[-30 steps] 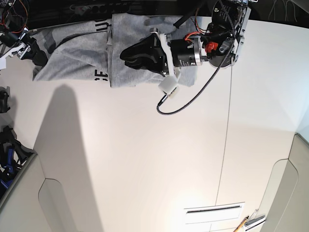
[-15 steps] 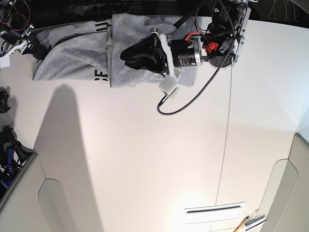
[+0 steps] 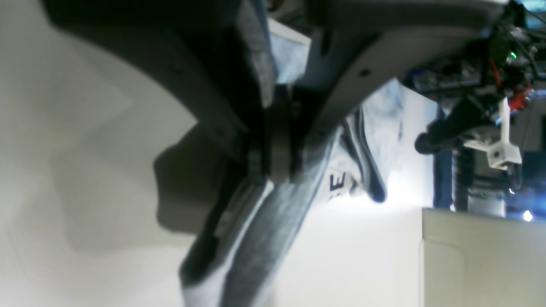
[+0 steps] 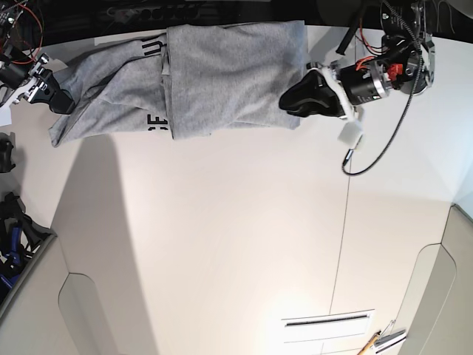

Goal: Fold the T-shirt properly
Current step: 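Grasp the folded bundle with the right gripper and lift it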

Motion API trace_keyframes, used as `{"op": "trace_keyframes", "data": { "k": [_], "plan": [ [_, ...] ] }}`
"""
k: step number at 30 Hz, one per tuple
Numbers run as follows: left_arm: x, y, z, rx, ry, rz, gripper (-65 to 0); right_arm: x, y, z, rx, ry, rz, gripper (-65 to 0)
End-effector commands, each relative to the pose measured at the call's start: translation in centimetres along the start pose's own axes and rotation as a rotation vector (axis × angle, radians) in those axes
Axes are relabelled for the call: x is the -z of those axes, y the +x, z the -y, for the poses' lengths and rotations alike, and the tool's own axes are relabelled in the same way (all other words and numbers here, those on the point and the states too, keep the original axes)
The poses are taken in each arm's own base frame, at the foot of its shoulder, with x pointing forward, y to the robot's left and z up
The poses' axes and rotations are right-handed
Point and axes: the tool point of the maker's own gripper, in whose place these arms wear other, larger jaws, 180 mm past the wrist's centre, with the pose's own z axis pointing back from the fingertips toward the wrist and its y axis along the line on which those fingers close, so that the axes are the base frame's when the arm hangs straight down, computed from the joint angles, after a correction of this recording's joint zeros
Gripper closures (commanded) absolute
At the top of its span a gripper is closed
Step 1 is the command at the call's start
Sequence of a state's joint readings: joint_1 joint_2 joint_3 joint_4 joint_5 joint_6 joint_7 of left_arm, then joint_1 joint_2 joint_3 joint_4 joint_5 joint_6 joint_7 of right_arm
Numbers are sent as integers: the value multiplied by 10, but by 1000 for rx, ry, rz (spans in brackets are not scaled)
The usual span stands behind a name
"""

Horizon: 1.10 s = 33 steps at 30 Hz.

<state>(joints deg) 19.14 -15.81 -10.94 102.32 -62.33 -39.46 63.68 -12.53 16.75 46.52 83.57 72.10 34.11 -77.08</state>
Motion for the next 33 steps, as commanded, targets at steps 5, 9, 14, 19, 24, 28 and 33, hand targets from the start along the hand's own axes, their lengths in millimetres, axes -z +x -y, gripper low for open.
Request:
{"op": "trace_keyframes", "data": {
  "k": [5, 9, 14, 19, 24, 28, 33],
  "plan": [
    [-48, -7, -60, 22, 259, -14, -17, 0, 14, -46, -120, 79, 64, 0],
    [-65, -32, -99, -60, 390, -36, 0, 13, 0, -85, -197, 148, 41, 0],
    [-58, -78, -119, -209, 396, -109, 0, 44, -31, -147, -262, 313, -43, 0],
    [-53, -100, -121, -267, 387, -147, 0, 79, -65, -205, -273, 487, -121, 0],
    [-52, -98, -120, -274, 377, -134, 0, 111, -98, -243, -346, 533, -200, 0],
    [-50, -97, -118, -283, 366, -123, 0, 130, -112, -260, -452, 521, -225, 0],
    [-50, -98, -118, -284, 366, -128, 0, 141, -124, -278, -556, 538, -251, 0]
  ]
}}
